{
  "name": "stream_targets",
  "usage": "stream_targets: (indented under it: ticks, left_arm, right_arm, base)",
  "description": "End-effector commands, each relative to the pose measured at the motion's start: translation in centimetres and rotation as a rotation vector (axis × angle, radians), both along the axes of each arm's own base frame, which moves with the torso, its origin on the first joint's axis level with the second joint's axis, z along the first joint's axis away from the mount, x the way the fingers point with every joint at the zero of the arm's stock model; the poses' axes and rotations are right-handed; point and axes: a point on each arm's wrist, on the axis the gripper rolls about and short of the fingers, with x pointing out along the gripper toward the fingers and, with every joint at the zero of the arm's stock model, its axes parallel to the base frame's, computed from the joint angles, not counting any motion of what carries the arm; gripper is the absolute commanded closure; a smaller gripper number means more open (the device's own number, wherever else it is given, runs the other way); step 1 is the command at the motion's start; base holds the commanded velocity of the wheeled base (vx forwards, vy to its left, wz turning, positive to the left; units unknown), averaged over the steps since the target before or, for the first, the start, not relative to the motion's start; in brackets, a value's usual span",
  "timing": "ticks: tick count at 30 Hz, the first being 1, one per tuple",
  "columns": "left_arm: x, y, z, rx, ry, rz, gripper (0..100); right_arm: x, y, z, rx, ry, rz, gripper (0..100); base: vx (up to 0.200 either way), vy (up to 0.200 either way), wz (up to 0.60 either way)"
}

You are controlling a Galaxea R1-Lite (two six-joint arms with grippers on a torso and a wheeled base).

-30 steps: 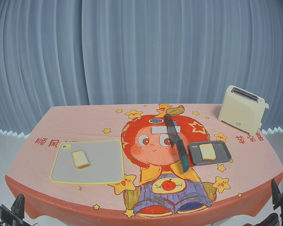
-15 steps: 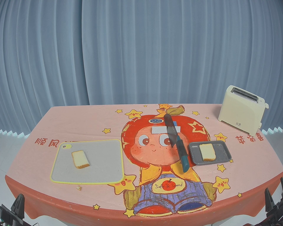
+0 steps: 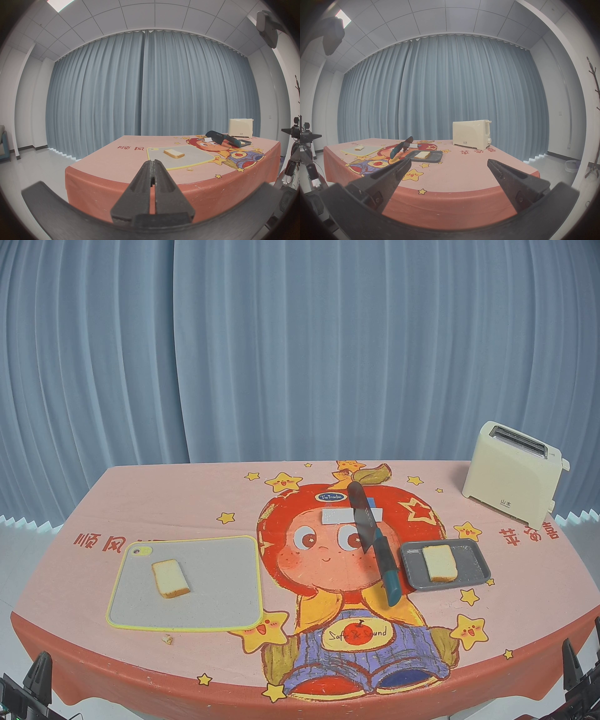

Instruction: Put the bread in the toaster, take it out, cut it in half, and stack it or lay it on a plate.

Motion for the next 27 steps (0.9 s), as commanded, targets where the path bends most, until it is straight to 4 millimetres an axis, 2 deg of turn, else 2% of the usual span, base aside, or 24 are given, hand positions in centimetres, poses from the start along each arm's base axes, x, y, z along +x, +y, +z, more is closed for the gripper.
stream_targets:
  ticks: [1,18,19,27]
  left_arm:
    - [0.01,0.0,-0.52,0.0,0.001,0.001,100]
    - [0.01,0.0,-0.52,-0.008,0.001,0.001,100]
    - [0.01,0.0,-0.54,-0.009,0.002,0.004,0]
    - [0.01,0.02,-0.52,0.001,0.001,0.008,0]
  right_arm:
    - [-0.02,0.0,-0.44,0.001,-0.001,0.002,0]
    - [-0.02,0.0,-0.44,0.001,-0.001,0.002,0]
    - [-0.02,0.0,-0.44,0.001,-0.001,0.002,0]
    - [-0.02,0.0,-0.44,0.001,-0.001,0.002,0]
  base:
    - [0.0,0.0,0.0]
    - [0.0,0.0,0.0]
    - [0.0,0.0,0.0]
    - [0.0,0.0,0.0]
